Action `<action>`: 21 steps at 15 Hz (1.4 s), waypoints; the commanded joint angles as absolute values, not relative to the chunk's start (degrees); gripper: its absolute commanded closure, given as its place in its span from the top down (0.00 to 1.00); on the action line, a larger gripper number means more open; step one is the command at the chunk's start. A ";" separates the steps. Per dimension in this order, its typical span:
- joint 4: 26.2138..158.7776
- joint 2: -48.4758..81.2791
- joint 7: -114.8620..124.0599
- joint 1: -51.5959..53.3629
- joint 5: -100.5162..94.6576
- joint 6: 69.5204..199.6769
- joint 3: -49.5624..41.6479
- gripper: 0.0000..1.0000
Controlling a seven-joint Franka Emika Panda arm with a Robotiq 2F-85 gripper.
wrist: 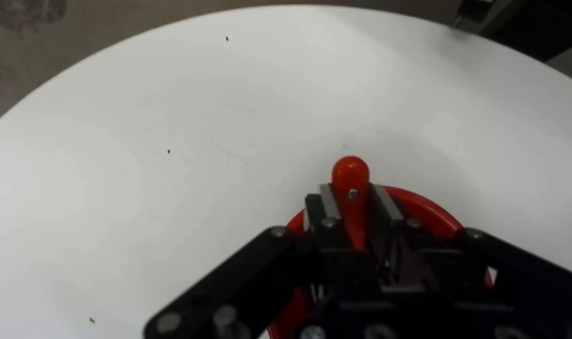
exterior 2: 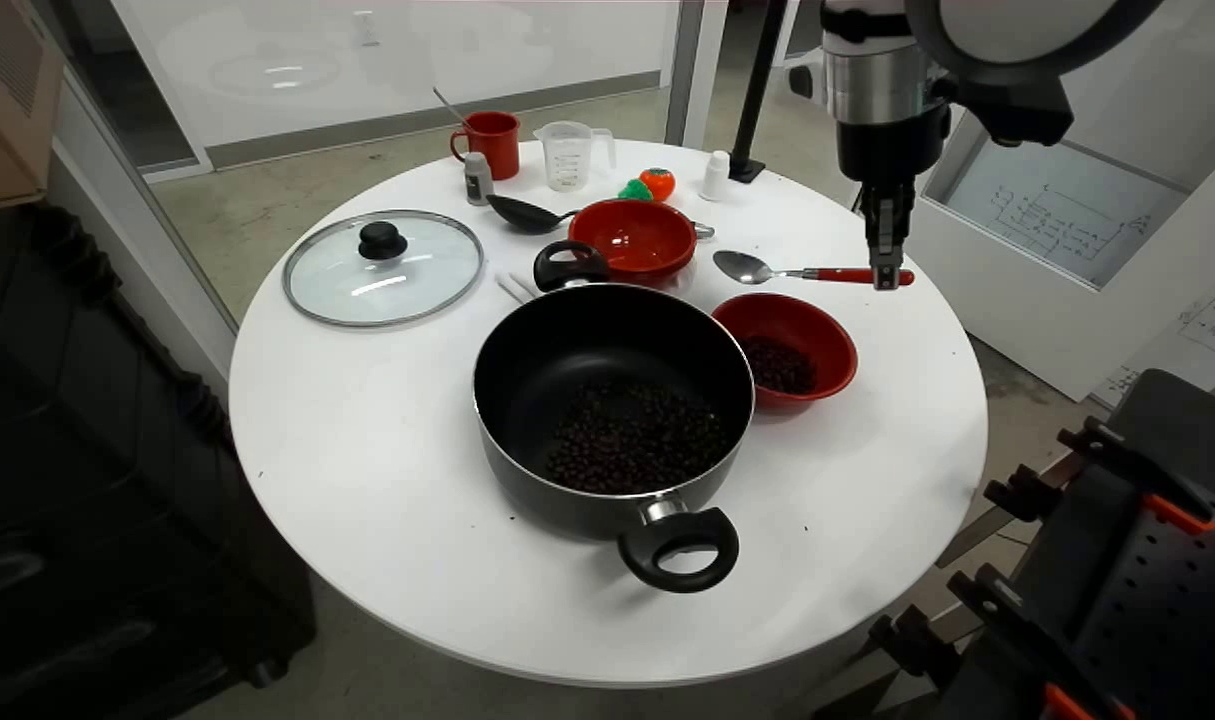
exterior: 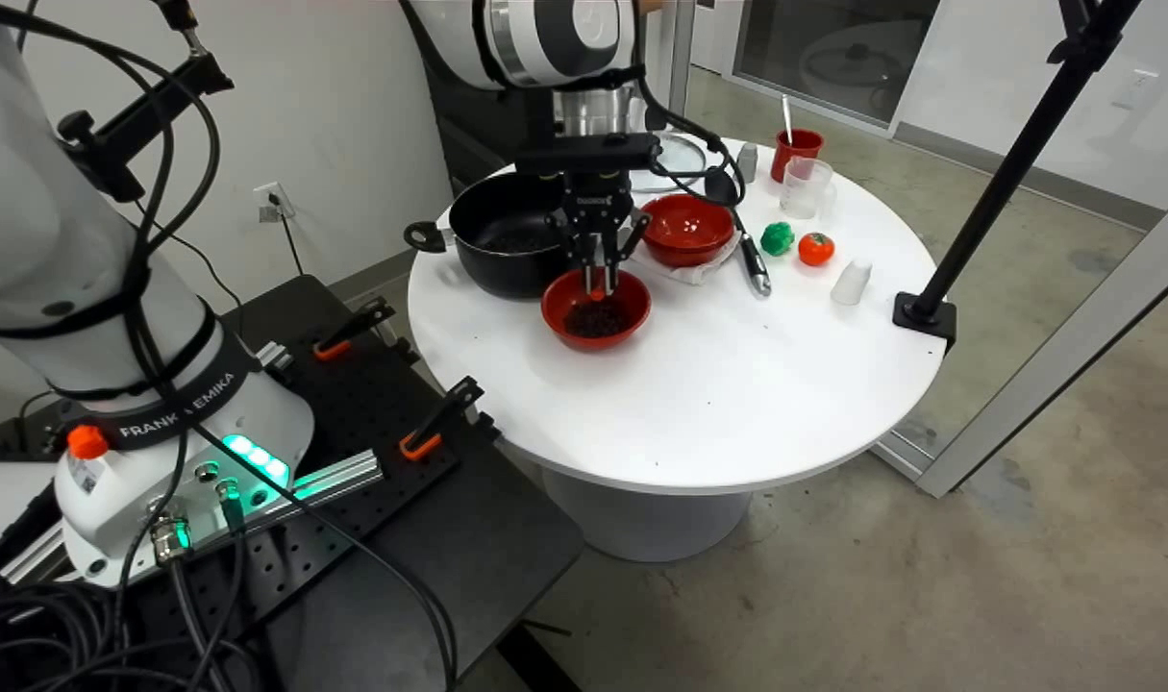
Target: Use the spoon to put some contents of the bowl in the pot
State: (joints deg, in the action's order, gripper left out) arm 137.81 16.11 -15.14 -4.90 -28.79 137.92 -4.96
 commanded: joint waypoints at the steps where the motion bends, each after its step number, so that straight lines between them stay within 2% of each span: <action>1: 138.60 16.28 -9.05 -2.32 -36.10 134.29 -7.40 0.05; 13: 139.17 19.38 2.77 -1.15 -58.49 130.44 -6.79 0.05; 21: 138.08 21.45 8.04 0.98 -64.55 123.32 -3.88 0.05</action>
